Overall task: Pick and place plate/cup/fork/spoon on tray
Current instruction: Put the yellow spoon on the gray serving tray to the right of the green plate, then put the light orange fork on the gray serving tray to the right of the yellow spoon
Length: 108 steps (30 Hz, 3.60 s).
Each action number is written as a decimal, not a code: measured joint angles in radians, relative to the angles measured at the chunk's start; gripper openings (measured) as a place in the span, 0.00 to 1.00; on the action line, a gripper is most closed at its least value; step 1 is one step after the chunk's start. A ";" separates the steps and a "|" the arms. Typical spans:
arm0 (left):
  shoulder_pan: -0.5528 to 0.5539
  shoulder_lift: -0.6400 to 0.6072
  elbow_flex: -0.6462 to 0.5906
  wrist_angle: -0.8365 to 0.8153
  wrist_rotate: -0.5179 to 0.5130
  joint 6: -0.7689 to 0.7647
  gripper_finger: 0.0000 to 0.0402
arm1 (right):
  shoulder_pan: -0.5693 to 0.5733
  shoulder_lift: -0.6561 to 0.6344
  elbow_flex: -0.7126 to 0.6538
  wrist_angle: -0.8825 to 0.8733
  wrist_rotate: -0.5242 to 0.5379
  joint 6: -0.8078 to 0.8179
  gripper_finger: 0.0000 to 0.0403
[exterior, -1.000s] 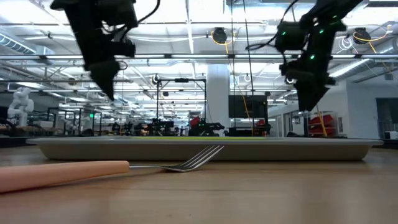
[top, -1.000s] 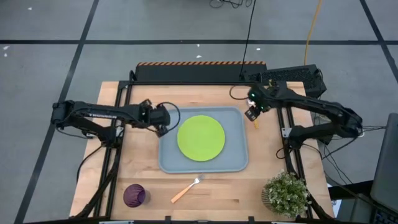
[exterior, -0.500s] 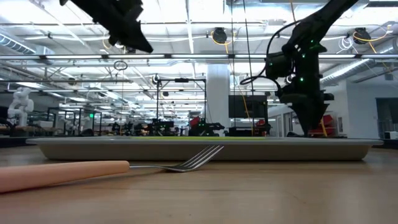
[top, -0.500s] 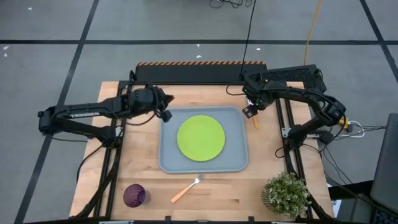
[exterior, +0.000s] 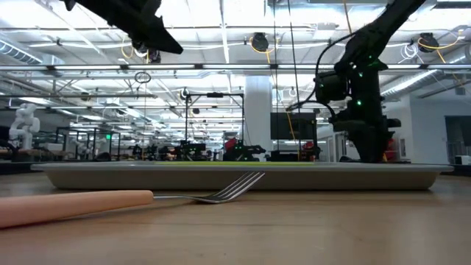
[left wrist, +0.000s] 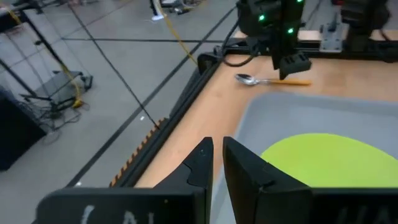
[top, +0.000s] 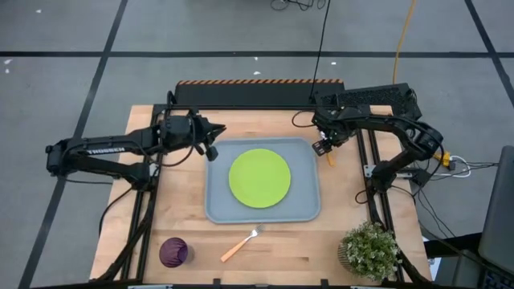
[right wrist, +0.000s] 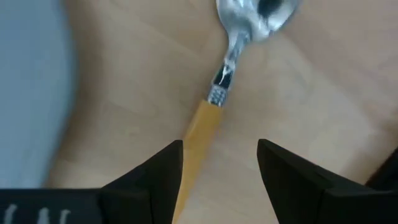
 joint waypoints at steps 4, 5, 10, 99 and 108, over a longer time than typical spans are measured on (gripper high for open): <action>0.000 -0.032 0.000 -0.032 0.002 -0.009 0.10 | 0.007 -0.001 -0.064 0.075 -0.037 0.014 0.44; 0.000 -0.039 0.000 -0.038 0.002 -0.009 0.10 | 0.010 -0.001 -0.074 0.098 -0.048 0.019 0.42; -0.004 -0.049 0.000 -0.040 0.004 -0.015 0.10 | 0.013 -0.004 -0.089 0.085 -0.048 0.004 0.28; 0.299 -0.049 -0.091 0.054 0.109 0.110 0.10 | 0.683 0.002 -0.058 0.514 -0.182 0.969 0.49; 0.274 -0.058 -0.091 0.049 0.258 0.110 0.10 | 0.604 -0.095 -0.057 0.538 -0.177 0.473 0.46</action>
